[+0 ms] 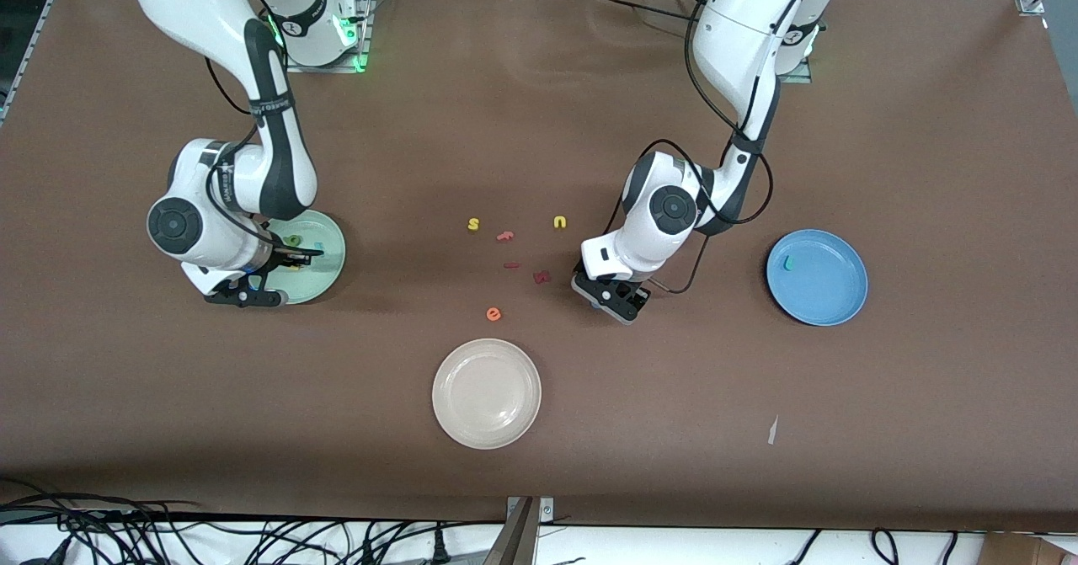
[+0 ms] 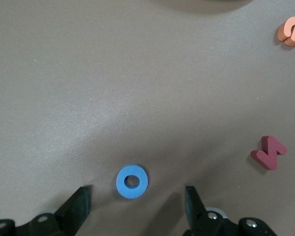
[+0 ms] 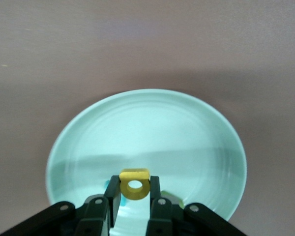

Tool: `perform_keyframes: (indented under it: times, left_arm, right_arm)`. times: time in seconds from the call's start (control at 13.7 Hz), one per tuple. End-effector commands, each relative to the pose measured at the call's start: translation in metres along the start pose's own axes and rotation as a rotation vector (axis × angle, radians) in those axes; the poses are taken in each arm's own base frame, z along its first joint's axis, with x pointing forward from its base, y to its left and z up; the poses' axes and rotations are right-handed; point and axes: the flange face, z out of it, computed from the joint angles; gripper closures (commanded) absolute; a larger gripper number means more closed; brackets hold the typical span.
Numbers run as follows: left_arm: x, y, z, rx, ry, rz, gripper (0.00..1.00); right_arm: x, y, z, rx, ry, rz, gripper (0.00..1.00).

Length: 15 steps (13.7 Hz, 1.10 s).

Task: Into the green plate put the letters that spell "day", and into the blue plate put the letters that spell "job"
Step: 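Release the yellow letter while the left gripper grasps the blue o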

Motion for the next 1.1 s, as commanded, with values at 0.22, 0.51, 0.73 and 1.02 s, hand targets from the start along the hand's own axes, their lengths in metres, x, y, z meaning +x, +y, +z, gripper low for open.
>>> perform_keyframes:
  times: [0.22, 0.51, 0.73, 1.02]
  left_arm:
    - [-0.001, 0.002, -0.005, 0.018, -0.005, 0.047, 0.30]
    - [0.009, 0.006, -0.009, 0.016, 0.015, 0.051, 0.35]
    - [0.011, 0.011, -0.006, 0.016, 0.021, 0.057, 0.35]
    - [0.009, 0.011, -0.002, 0.018, 0.014, 0.068, 0.35]
  right_arm:
    - [-0.001, 0.002, -0.007, 0.042, -0.019, -0.010, 0.00]
    - [-0.003, -0.008, -0.025, 0.067, -0.065, -0.018, 0.00]
    - [-0.002, -0.014, -0.055, 0.088, -0.055, -0.048, 0.00]
    - [0.007, -0.001, -0.134, 0.098, -0.104, -0.052, 0.00]
